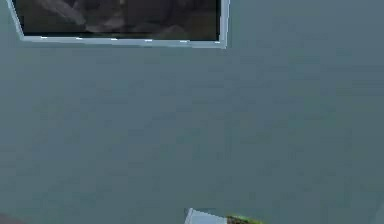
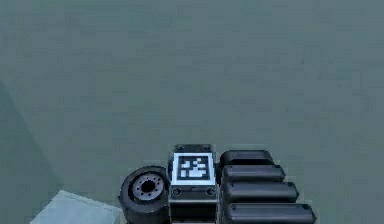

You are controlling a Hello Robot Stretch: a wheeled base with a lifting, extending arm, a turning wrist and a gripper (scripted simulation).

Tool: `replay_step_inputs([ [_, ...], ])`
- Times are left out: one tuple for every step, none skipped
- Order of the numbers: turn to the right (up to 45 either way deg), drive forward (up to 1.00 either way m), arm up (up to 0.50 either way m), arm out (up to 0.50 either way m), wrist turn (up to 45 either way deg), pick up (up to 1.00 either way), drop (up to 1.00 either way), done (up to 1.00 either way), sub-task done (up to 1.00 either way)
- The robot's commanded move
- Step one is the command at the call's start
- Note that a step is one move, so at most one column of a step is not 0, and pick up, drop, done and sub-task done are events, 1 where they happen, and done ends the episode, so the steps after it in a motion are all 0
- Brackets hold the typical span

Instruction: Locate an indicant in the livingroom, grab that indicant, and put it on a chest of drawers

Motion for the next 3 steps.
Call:
replay_step_inputs([
  [-45.0, 0.00, 0.00, 0.00, 0.0, 0.00, 0.00, 0.00, 0.00],
  [-27.0, 0.00, 0.00, 0.00, 0.0, 0.00, 0.00, 0.00, 0.00],
  [0.0, 0.00, 0.00, 0.18, 0.0, 0.00, 0.00, 0.00, 0.00],
])
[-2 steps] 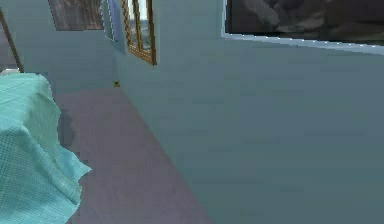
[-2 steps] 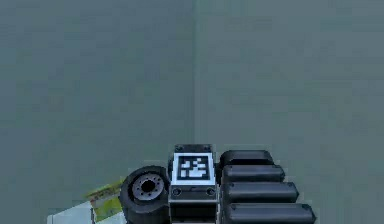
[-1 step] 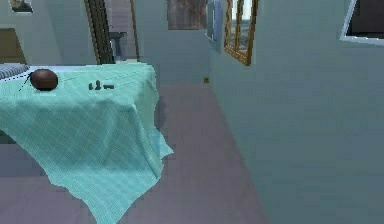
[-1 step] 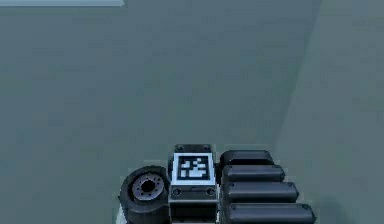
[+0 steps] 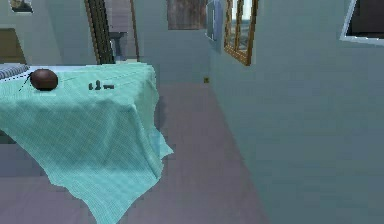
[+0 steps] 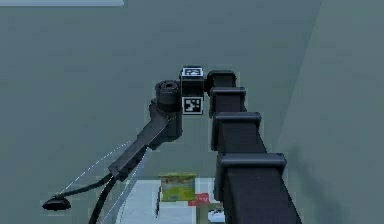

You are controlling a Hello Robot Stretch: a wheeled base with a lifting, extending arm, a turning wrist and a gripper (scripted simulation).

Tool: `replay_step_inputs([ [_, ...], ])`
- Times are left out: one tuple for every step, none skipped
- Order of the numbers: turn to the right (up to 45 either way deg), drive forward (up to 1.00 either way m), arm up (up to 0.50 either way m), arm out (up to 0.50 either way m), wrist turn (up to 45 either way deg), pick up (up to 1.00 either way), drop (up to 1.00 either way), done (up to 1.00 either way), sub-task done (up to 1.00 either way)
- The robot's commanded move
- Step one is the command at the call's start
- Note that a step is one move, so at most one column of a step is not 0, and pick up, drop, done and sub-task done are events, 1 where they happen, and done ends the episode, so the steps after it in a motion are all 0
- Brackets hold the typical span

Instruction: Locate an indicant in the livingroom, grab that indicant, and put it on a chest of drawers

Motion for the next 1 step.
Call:
replay_step_inputs([
  [0.0, 0.00, 0.00, 0.00, 45.0, 0.00, 0.00, 0.00, 0.00],
])
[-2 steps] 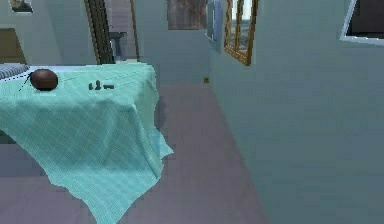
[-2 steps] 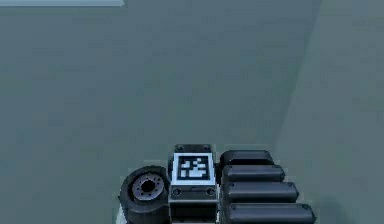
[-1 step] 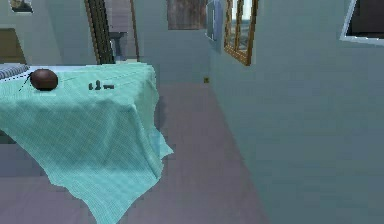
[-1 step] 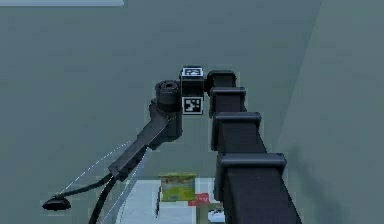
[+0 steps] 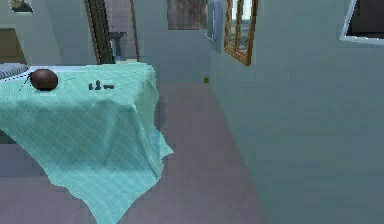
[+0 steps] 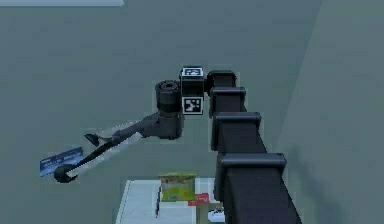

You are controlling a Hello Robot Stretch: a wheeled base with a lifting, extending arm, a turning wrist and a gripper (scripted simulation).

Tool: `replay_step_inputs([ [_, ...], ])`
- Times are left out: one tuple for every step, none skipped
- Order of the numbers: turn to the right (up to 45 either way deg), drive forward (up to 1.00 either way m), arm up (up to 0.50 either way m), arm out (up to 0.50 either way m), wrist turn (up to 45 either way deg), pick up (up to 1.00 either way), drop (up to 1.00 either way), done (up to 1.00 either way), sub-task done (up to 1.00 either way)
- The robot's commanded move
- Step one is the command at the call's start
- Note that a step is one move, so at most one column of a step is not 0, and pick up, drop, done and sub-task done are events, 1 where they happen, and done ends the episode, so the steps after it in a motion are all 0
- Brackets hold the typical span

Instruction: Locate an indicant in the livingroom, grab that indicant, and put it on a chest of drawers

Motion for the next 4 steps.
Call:
replay_step_inputs([
  [0.0, 0.00, 0.00, 0.00, 45.0, 0.00, 0.00, 0.00, 0.00],
  [0.0, 0.00, 0.00, 0.00, 45.0, 0.00, 0.00, 0.00, 0.00],
  [0.0, 0.00, -0.08, 0.00, 0.0, 0.00, 0.00, 0.00, 0.00],
  [0.0, 0.00, -0.32, 0.00, 0.0, 0.00, 0.00, 0.00, 0.00],
])
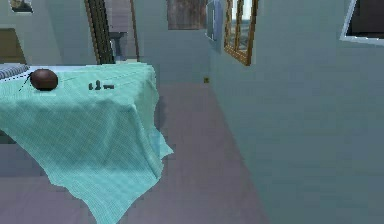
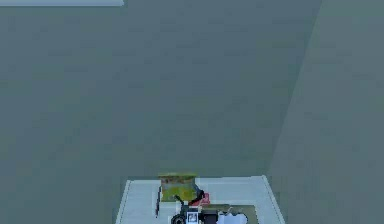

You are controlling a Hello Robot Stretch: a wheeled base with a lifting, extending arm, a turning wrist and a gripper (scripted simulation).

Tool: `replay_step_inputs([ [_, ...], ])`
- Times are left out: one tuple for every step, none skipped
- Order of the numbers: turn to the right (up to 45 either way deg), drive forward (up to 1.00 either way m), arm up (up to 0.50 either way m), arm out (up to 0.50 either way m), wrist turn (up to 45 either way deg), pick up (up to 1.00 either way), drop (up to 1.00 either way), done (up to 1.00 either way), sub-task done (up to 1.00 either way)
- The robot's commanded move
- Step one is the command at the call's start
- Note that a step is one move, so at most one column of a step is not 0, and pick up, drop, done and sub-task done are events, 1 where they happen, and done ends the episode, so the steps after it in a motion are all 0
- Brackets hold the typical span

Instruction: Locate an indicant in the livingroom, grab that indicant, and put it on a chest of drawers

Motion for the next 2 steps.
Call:
replay_step_inputs([
  [0.0, 0.00, 0.00, 0.00, 0.0, 0.00, 1.00, 0.00, 0.00],
  [0.0, 0.00, 0.10, 0.00, 0.0, 0.00, 0.00, 0.00, 0.00],
])
